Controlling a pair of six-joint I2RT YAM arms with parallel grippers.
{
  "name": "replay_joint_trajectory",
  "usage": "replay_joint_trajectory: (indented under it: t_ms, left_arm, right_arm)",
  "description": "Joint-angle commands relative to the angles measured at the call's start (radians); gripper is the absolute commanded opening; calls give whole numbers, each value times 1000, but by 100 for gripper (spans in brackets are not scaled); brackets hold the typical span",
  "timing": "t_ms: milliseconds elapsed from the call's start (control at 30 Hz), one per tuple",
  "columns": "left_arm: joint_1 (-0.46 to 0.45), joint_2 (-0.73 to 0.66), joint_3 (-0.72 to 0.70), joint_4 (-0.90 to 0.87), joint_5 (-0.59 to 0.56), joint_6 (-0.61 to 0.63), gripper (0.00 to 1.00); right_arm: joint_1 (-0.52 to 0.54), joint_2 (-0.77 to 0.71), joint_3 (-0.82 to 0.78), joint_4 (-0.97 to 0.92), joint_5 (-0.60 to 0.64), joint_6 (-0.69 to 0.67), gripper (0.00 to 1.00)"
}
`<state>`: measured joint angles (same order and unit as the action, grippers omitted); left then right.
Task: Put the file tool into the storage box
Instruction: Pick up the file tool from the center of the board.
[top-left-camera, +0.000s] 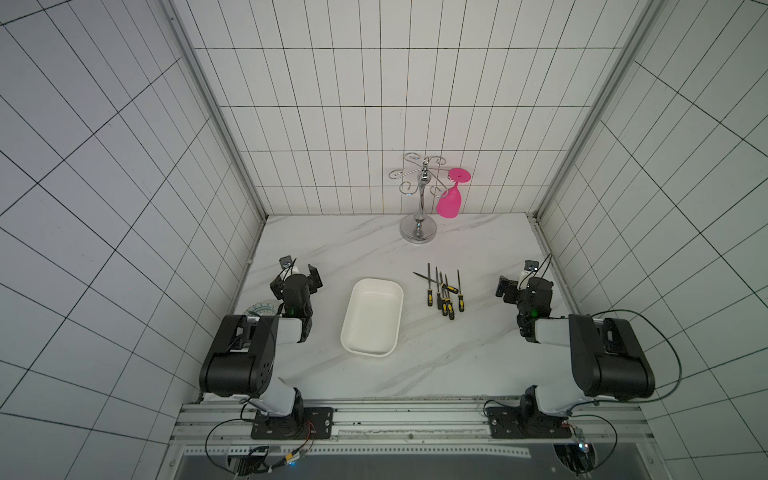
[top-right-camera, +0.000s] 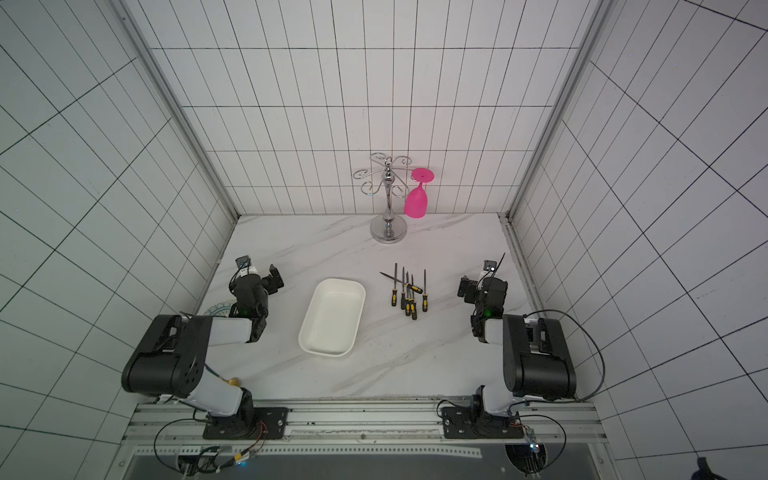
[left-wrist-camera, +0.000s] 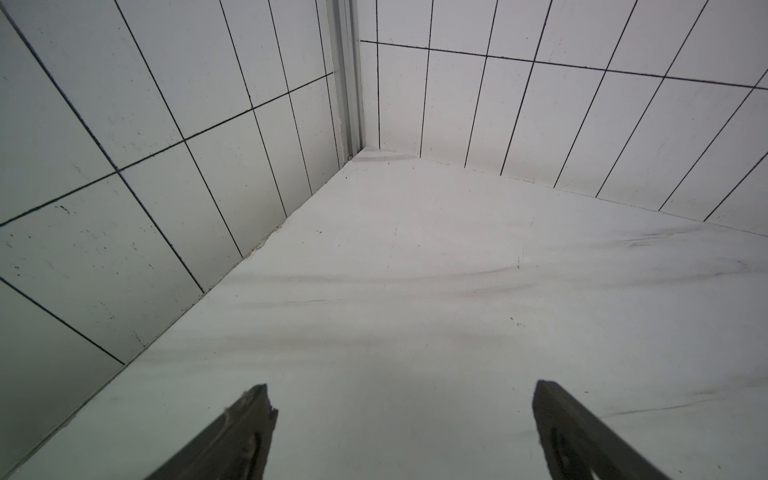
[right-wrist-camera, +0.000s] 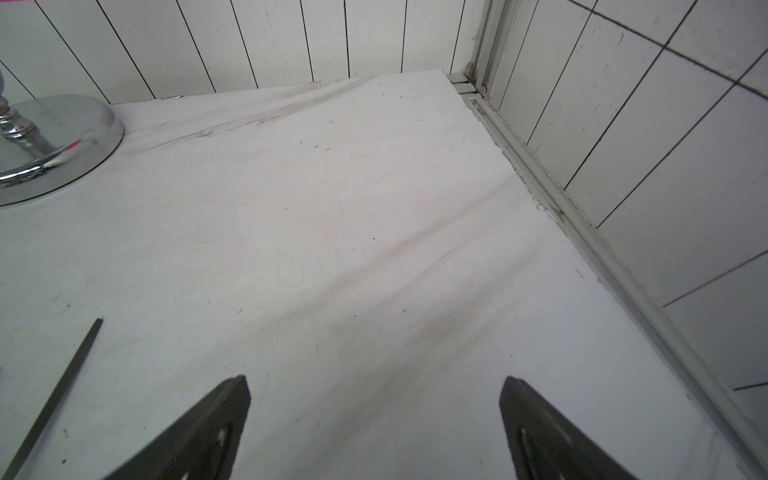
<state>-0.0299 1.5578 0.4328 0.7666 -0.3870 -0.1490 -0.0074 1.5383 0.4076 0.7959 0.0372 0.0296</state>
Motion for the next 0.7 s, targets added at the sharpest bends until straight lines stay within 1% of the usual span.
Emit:
replay_joint_trajectory:
  t_ms: [0, 433, 600, 633, 667]
  left_arm:
    - [6, -4, 11, 12, 14, 2, 99]
    - [7, -3, 12, 11, 19, 2, 99]
    - [15, -4, 11, 8, 34, -1, 99]
    - [13, -6, 9, 12, 32, 0, 99]
    - [8, -11, 8, 17, 28, 8, 99]
  right_arm:
    - [-12, 3, 27, 11, -8, -3, 99]
    - [-15, 2, 29, 6, -16, 0, 99]
    - [-20, -5, 29, 3, -52, -14, 86]
    - [-15, -18, 43, -17, -58, -26, 82]
    - [3, -49, 74, -101, -53, -49, 81]
